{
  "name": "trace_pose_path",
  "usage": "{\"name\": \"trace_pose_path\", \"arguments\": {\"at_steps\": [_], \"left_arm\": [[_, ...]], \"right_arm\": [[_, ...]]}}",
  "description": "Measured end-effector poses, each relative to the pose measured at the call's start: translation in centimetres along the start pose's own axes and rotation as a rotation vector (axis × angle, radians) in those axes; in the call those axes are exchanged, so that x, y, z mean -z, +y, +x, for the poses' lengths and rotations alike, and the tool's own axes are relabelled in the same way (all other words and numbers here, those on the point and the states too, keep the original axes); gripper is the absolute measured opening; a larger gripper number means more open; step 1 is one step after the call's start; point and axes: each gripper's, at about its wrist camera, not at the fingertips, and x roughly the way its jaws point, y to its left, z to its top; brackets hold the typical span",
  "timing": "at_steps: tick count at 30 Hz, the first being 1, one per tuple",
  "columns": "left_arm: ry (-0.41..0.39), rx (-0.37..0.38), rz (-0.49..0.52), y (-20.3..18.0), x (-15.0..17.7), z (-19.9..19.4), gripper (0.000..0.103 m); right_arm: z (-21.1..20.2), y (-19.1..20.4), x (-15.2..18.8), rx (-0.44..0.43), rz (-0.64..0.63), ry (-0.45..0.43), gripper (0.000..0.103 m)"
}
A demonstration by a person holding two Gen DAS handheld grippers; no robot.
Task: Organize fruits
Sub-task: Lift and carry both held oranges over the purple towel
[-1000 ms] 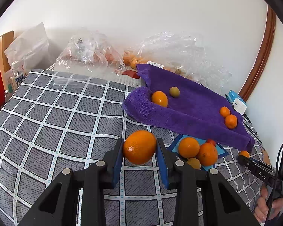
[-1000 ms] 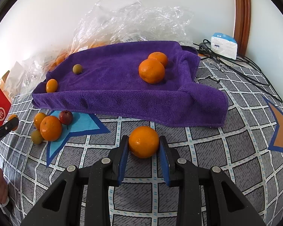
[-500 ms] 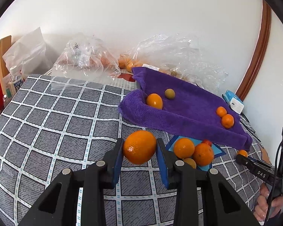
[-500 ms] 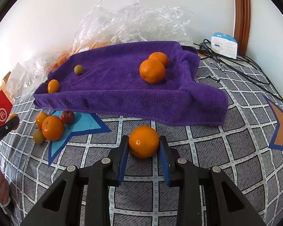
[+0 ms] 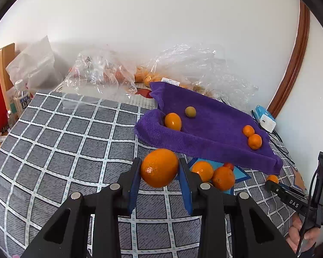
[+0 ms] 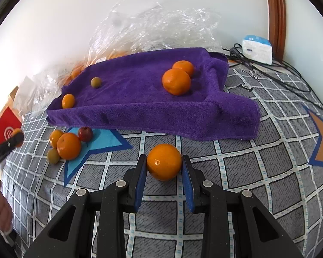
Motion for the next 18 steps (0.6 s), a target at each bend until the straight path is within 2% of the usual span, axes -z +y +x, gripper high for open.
{"name": "trace_pose_path", "arguments": {"at_steps": [4,10,15,18], "left_arm": [[-0.012,-0.021,0.021,-0.9,-1.4,-0.7,0.032],[-0.021,-0.010,-0.002,-1.6,-4.0,-0.5,0.032],[-0.015,-0.013,-0.012,-2.1,-5.7,0.4,0.032],[-0.004,-0.013,-0.016,-2.3,-6.8,1.6,0.032]], "right_arm": [[-0.9,0.3,-1.0,-0.007,-0.010,-0.018,0.031],[-1.0,-0.2,-5.0,0.001,-0.003,-0.051,0.032],[1.7,-1.2,-7.7,0.031,0.006,-0.008,0.031],[3.4,-1.5,-8.1,0.029,0.016,0.039,0.031]]}}
